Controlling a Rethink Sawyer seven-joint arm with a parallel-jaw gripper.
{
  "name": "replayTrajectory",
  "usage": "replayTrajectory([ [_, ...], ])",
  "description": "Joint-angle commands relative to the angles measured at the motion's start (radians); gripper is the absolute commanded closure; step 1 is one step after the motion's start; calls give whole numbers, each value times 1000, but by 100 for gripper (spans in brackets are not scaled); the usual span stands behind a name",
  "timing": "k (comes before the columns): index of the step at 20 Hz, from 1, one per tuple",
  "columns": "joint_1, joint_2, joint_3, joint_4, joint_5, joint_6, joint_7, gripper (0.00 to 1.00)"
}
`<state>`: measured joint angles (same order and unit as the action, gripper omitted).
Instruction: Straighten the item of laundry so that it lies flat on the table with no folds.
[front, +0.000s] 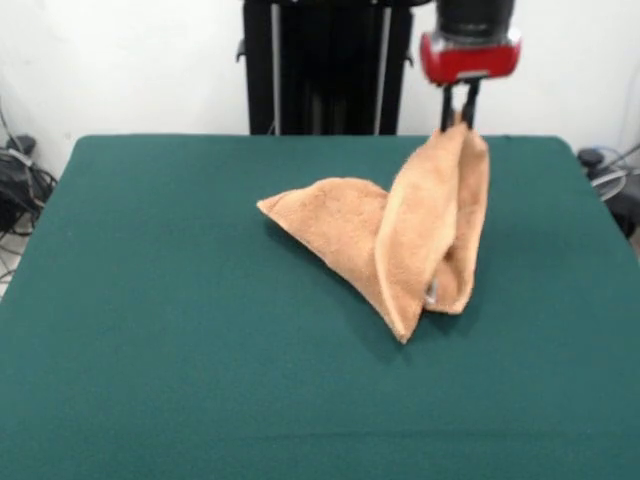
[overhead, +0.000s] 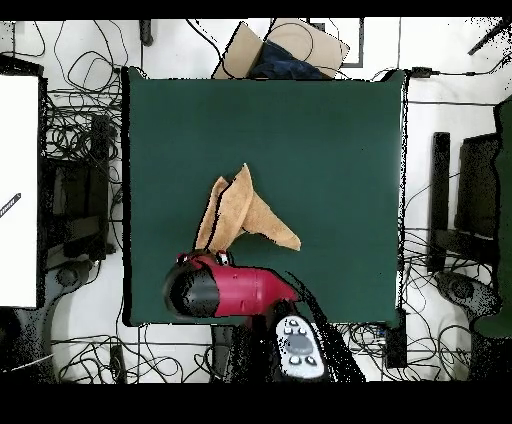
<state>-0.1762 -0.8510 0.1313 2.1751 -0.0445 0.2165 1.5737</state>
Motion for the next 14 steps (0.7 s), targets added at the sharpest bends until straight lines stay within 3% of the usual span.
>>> replayTrajectory([
  [1, 36, -130, -12, 105, 107, 107, 285, 100],
  [7, 145, -357, -88, 120, 189, 384, 347, 100],
  [14, 257, -471, -206, -72, 100, 695, 414, 100],
])
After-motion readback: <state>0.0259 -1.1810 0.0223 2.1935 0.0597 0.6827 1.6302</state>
